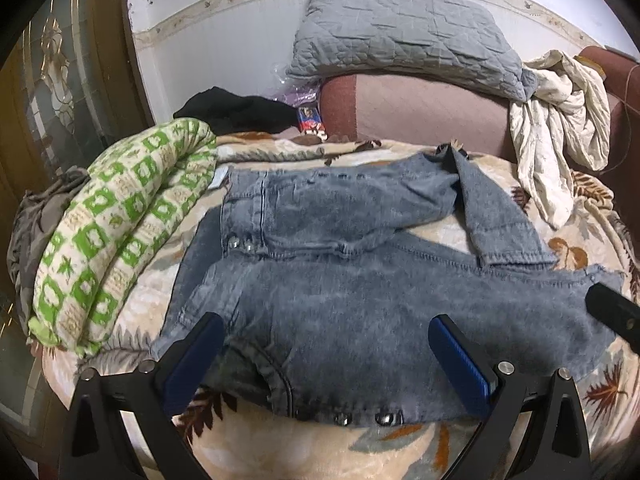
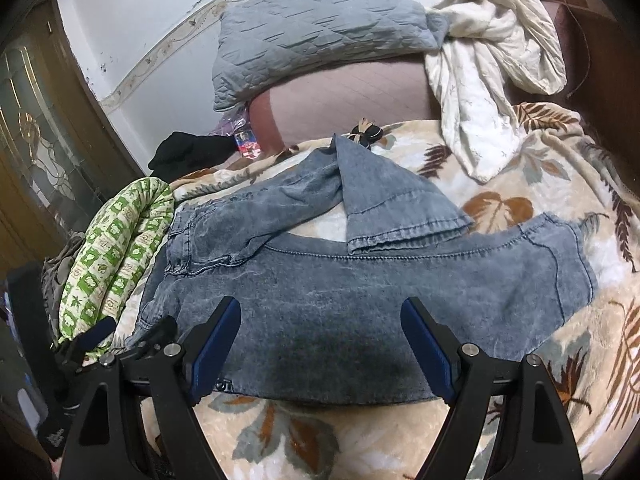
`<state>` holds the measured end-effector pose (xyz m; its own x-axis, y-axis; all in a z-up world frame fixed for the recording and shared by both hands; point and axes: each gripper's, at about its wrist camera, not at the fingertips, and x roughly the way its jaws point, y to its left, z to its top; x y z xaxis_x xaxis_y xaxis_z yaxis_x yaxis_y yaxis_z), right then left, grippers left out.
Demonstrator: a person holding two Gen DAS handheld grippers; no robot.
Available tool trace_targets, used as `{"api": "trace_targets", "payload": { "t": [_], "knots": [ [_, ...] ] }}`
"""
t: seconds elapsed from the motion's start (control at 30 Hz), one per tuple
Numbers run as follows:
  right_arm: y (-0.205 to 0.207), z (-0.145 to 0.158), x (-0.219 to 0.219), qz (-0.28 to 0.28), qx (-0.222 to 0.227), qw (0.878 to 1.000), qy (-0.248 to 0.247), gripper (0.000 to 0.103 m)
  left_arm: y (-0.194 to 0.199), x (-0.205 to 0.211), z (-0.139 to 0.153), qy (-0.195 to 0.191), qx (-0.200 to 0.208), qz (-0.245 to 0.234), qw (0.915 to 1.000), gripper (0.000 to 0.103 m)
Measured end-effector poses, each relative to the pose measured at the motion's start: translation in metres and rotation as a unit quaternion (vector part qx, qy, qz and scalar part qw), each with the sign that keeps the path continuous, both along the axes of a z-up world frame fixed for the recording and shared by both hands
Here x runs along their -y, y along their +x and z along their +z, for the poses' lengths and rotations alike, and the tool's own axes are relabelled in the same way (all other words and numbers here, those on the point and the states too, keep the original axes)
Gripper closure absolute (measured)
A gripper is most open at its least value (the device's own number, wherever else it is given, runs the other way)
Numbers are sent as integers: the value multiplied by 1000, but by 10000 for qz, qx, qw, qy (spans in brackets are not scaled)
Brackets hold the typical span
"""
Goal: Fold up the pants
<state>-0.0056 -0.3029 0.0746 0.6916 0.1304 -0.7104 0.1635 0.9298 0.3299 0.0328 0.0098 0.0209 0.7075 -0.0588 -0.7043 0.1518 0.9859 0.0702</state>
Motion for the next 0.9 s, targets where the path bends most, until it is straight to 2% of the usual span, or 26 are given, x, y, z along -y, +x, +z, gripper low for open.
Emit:
{"api": "trace_targets", "payload": {
  "t": [0.17, 0.3, 0.43, 0.63, 0.7, 0.83, 0.9],
  "knots": [
    [24, 0, 6, 6, -120, 9999, -63, 20, 29, 3, 14, 11, 41, 2, 10000, 0],
    [47, -9, 12, 97, -346, 9994, -13, 20, 61, 3, 14, -175, -280, 44, 9994, 0],
    [85, -15, 19, 158, -516, 9985, -81, 20, 95, 12, 17, -144, -359, 37, 9992, 0],
    [148, -30, 26, 250, -908, 9951, -309, 20, 157, 27, 20, -489, -622, -2, 9969, 0],
    [169, -42, 27, 291, -1064, 9934, -323, 20, 174, 35, 15, -528, -642, -22, 9965, 0],
    [204, -73, 19, 412, -1435, 9861, -723, 21, 196, 45, -2, -588, -839, -171, 9946, 0],
    [215, -91, 16, 448, -1725, 9799, -899, 26, 199, 45, -7, -742, -1002, -217, 9920, 0]
  ]
}}
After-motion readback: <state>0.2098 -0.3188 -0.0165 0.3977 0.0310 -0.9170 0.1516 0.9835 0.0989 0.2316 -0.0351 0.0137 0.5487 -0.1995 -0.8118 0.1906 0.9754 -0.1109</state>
